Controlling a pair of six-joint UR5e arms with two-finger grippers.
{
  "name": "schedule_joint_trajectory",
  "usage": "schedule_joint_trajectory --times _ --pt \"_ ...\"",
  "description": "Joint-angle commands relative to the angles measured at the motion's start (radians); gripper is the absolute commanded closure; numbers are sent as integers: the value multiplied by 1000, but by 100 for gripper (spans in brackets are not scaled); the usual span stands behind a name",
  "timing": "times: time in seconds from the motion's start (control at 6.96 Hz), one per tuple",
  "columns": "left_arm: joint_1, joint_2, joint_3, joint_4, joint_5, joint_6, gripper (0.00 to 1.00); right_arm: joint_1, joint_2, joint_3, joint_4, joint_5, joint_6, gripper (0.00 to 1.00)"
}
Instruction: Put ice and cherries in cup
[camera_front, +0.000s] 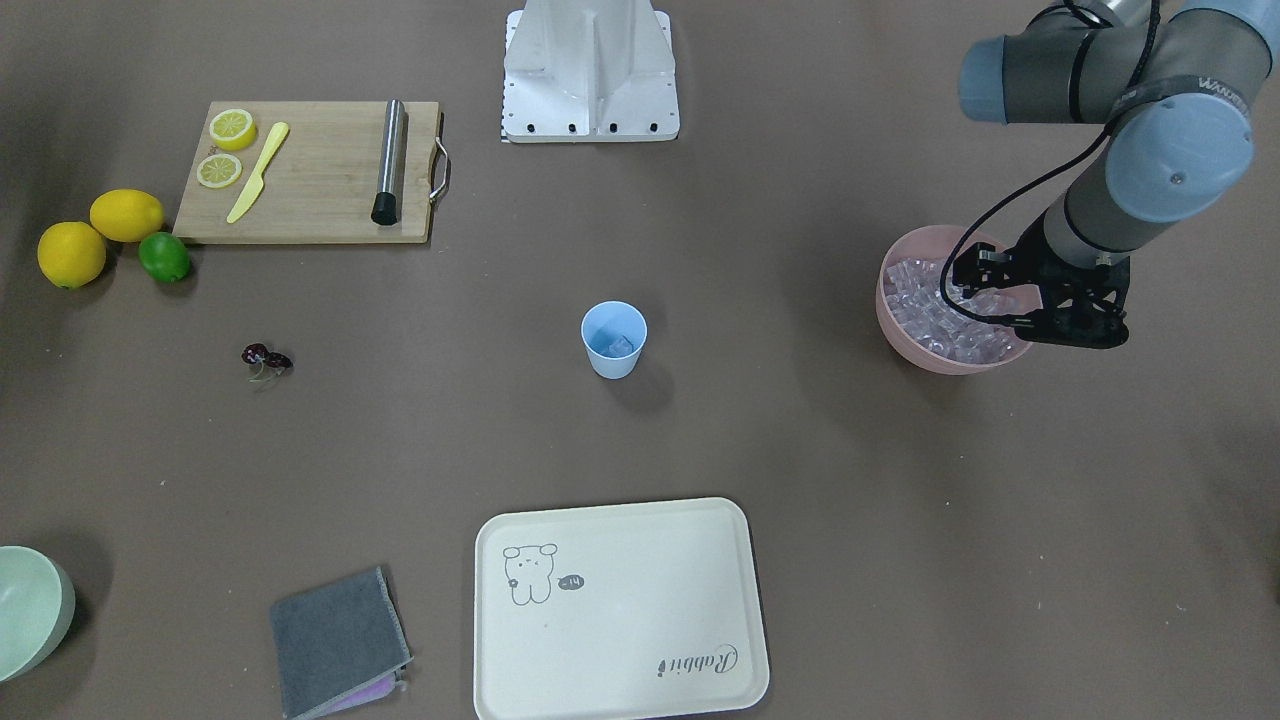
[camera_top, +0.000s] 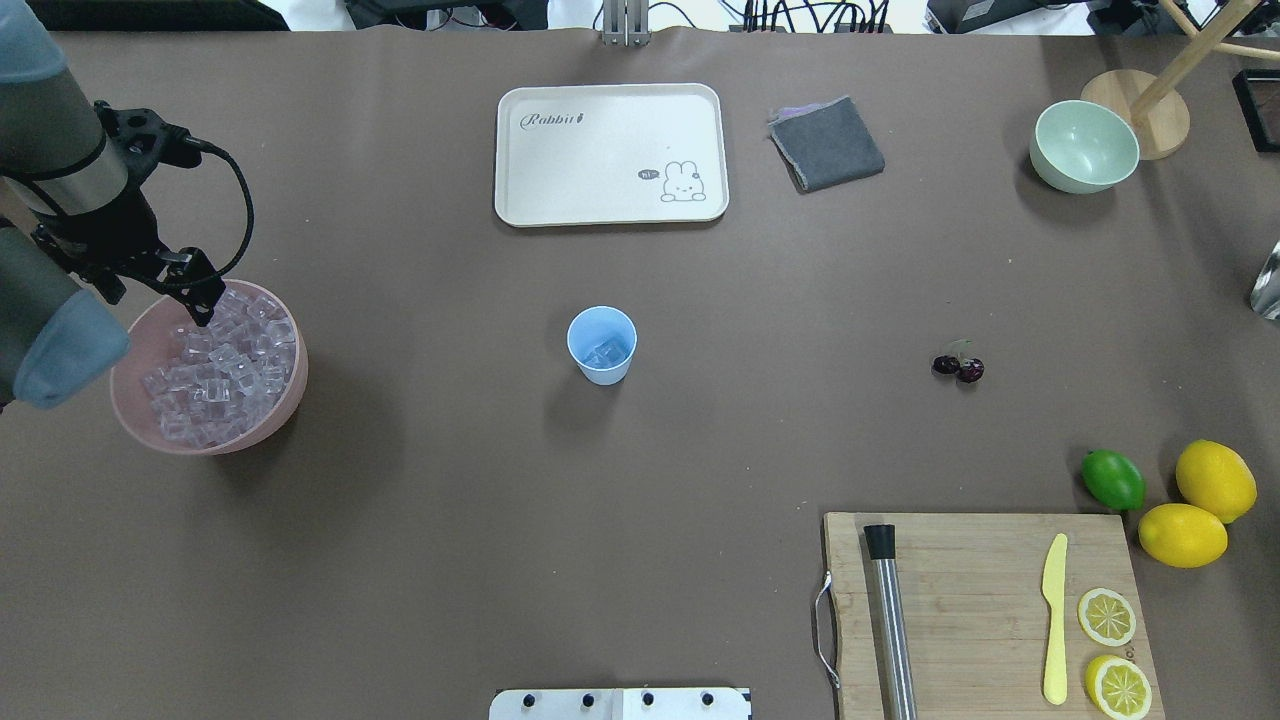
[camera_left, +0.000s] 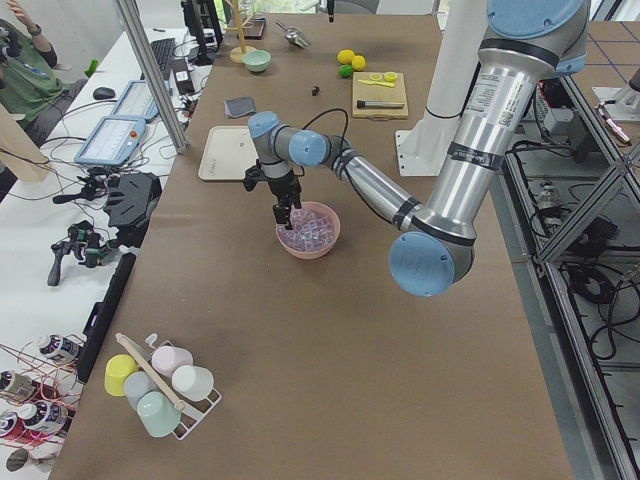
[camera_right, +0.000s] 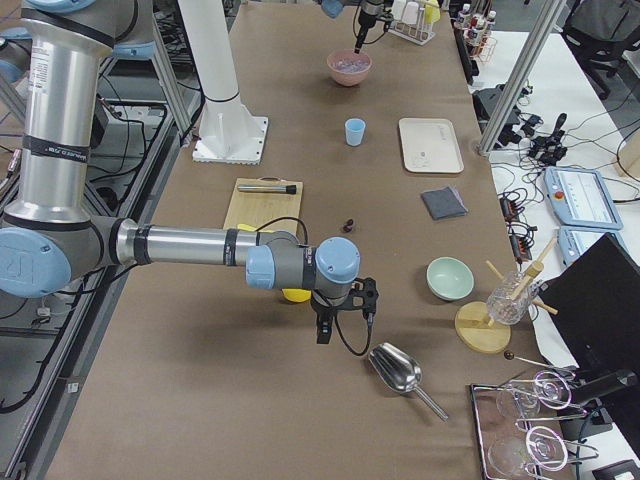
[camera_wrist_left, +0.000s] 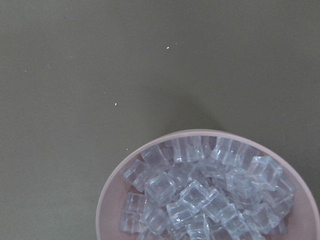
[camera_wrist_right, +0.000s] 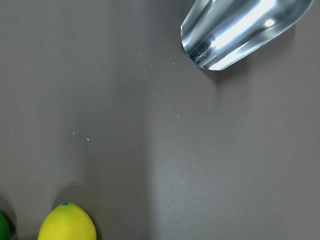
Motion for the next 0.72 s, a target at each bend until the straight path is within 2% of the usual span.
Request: schedule_joint_trajectory --times 0.0,0.14,0.58 --pt "40 21 49 -155 -5 -141 3 0 2 -2 0 0 0 0" --pt "40 30 69 -209 -5 -146 3 0 2 -3 0 0 -1 0" --pt "43 21 112 -231 -5 -146 3 0 0 -5 0 0 -1 0"
